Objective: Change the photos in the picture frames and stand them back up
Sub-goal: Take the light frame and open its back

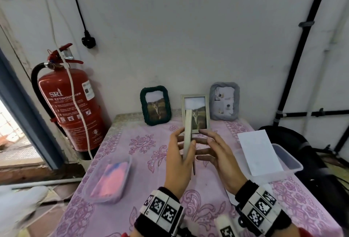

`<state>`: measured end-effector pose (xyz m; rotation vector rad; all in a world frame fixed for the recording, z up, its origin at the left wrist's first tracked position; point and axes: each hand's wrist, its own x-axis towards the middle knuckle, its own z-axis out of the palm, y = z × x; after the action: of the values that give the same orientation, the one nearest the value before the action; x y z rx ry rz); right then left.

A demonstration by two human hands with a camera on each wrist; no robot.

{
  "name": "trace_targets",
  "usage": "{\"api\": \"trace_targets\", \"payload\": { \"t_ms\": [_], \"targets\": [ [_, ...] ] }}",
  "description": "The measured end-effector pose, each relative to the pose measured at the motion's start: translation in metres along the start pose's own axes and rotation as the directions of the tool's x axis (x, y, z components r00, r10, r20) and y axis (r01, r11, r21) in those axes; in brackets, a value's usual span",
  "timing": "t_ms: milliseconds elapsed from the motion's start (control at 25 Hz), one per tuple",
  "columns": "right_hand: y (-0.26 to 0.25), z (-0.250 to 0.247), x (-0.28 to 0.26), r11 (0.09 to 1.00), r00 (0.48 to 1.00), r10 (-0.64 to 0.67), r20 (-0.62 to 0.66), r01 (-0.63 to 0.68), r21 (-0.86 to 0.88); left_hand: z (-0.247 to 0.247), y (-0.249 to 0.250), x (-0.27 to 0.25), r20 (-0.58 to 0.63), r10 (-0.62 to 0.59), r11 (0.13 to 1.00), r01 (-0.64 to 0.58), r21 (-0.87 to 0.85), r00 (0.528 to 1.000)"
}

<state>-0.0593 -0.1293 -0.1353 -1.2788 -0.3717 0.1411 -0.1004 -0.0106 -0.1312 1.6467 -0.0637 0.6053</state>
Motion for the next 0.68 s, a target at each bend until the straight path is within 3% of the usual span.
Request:
{"api": "trace_targets", "payload": {
  "t_ms": [200, 480, 680],
  "targets": [
    [0.015, -0.014, 0.003, 0.955, 0.989, -0.060, -0.134, 0.018, -0.295, -0.015, -0.012, -0.002, -0.043, -0.200, 0.948, 0.183, -0.259, 0.979],
    [0.027, -0.031, -0.001, 0.985, 0.981, 0.091, -0.171, -0.114, -0.126, -0.021, -0.033, -0.004, -0.044, -0.380, 0.828, 0.318, -0.461, 0.924],
    [0.036, -0.040, -0.005, 0.978, 0.978, 0.151, -0.145, -0.170, -0.124, -0.023, -0.054, -0.003, -0.032, -0.446, 0.836, 0.403, -0.372, 0.894]
  ]
}}
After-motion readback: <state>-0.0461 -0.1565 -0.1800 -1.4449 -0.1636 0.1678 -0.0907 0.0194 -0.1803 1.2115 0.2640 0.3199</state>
